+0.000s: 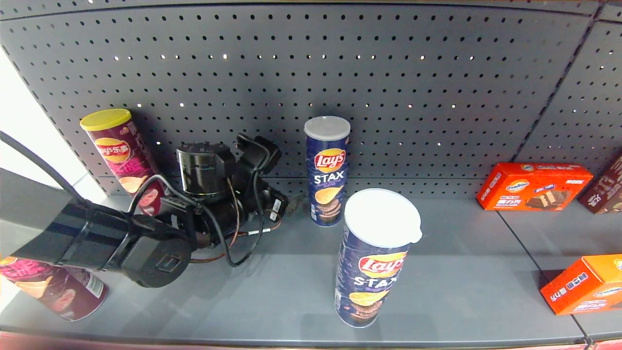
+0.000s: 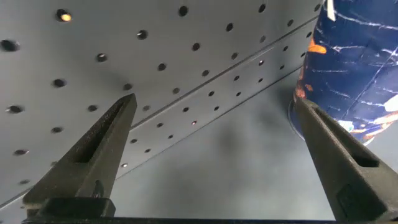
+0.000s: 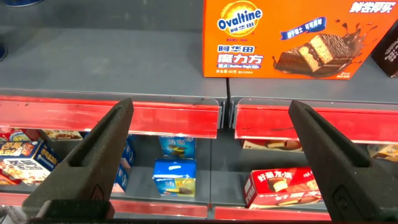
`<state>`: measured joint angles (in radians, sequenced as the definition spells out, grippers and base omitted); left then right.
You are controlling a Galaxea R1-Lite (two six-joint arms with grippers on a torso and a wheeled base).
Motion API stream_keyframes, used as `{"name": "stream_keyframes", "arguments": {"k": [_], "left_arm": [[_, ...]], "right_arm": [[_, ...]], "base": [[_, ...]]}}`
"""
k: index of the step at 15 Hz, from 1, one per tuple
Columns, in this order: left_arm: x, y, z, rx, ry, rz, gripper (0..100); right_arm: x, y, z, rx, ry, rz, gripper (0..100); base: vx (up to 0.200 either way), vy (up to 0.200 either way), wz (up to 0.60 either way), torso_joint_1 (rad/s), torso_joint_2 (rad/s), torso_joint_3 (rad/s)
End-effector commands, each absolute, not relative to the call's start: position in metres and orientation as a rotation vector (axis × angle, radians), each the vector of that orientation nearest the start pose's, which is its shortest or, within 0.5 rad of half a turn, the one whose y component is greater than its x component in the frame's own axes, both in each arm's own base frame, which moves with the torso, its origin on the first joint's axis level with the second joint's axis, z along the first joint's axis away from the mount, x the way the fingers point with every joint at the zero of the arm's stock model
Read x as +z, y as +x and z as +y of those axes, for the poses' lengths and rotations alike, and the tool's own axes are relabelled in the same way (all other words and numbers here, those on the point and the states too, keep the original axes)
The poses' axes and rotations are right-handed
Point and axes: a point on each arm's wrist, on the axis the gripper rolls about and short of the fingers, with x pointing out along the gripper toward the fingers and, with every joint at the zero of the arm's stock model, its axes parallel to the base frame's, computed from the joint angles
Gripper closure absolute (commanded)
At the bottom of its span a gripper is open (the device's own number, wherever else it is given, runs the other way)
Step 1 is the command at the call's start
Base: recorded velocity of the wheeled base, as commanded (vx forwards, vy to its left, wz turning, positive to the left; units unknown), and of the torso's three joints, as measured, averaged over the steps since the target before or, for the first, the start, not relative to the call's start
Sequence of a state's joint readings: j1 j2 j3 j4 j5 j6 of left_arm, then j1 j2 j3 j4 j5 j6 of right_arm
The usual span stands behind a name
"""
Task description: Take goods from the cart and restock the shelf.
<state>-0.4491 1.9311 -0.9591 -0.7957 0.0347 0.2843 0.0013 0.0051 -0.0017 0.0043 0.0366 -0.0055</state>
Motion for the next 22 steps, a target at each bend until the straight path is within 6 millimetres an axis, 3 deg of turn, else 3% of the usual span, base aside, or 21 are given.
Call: {"name": "stream_keyframes", "arguments": {"k": [1, 22], "left_arm": [[0.1568, 0.3353, -0.1621, -0.440, 0.325, 0.126, 0], [0.1555, 0.3375, -0.1716, -0.458, 0.322, 0.124, 0]], "right_arm": [[0.0755, -0.0226, 0.0008, 0.038, -0.006, 0.008, 0], [0.0755, -0.0226, 0.0008, 0.038, -0.006, 0.008, 0]], "base": [[0.000, 0.000, 0.00, 0.000, 0.00, 0.000], [0.000, 0.000, 0.00, 0.000, 0.00, 0.000]]}}
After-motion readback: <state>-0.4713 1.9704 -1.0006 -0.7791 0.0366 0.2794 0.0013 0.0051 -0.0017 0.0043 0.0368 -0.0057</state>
